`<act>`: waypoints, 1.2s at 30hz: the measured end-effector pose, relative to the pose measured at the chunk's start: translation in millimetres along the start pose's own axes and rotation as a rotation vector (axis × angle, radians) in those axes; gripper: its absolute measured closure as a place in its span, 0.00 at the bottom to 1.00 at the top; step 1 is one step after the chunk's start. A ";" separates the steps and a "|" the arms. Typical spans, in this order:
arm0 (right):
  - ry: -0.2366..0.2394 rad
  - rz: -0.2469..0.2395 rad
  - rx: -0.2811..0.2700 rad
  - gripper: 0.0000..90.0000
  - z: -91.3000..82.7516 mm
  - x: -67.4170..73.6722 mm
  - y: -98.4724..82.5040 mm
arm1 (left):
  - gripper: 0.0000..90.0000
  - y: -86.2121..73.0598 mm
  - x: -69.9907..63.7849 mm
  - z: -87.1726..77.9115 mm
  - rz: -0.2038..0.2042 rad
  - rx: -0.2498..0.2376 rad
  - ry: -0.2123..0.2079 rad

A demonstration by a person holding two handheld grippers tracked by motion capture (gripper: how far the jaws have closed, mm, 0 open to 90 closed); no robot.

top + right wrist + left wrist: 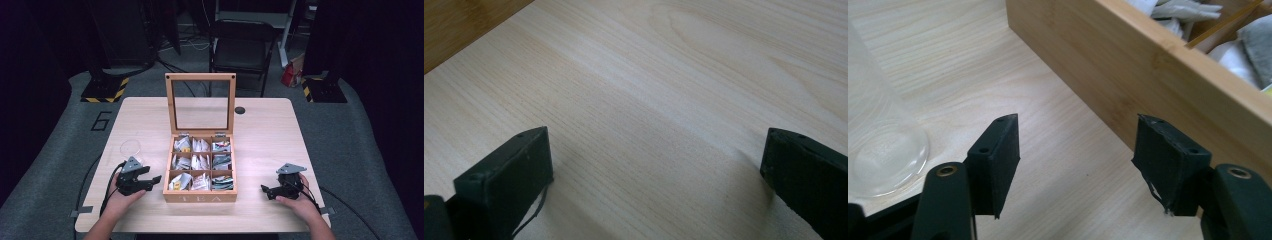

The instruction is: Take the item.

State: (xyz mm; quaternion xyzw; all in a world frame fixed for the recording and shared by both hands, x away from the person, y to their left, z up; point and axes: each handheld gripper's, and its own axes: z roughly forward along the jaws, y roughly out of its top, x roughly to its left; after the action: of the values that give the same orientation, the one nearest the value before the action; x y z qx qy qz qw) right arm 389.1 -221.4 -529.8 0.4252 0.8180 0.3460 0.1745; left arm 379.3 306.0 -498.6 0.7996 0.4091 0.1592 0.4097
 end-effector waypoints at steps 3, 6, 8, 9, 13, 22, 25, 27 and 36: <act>0.002 -0.002 0.000 0.00 -0.1 -0.1 0.0 | 0.41 1.7 -1.5 -3.2 -0.011 -0.013 -0.005; 0.001 -0.001 0.001 0.00 -0.1 0.0 0.0 | 0.42 3.7 -2.3 -6.2 -0.017 -0.027 -0.004; 0.001 -0.002 0.000 0.00 0.0 -0.1 0.0 | 0.43 5.2 -3.3 -7.6 -0.024 -0.036 -0.007; 0.001 -0.002 0.000 0.00 -0.1 -0.1 0.0 | 0.43 6.2 -4.8 -8.0 -0.029 -0.048 -0.004; 0.001 -0.002 0.001 0.00 -0.1 -0.1 0.0 | 0.44 12.3 -7.7 -12.0 -0.015 -0.052 -0.009; 0.001 -0.001 0.000 0.00 -0.1 -0.1 0.0 | 0.47 22.6 -17.2 -17.4 0.015 -0.063 -0.016; 0.001 -0.002 0.000 0.00 -0.1 -0.1 0.0 | 0.47 24.8 -18.9 -18.0 0.016 -0.062 -0.015; 0.001 -0.002 0.000 0.00 -0.1 -0.1 0.0 | 0.47 26.1 -20.1 -18.2 0.012 -0.066 -0.013; 0.001 -0.002 0.001 0.00 -0.1 -0.1 0.0 | 0.51 35.9 -29.9 -19.0 0.025 -0.062 -0.022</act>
State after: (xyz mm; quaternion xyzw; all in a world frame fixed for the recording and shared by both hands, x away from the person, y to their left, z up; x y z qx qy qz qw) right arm 389.1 -221.5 -529.8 0.4244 0.8185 0.3458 0.1743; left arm 368.5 280.6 -456.3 0.7933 0.3892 0.1682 0.4368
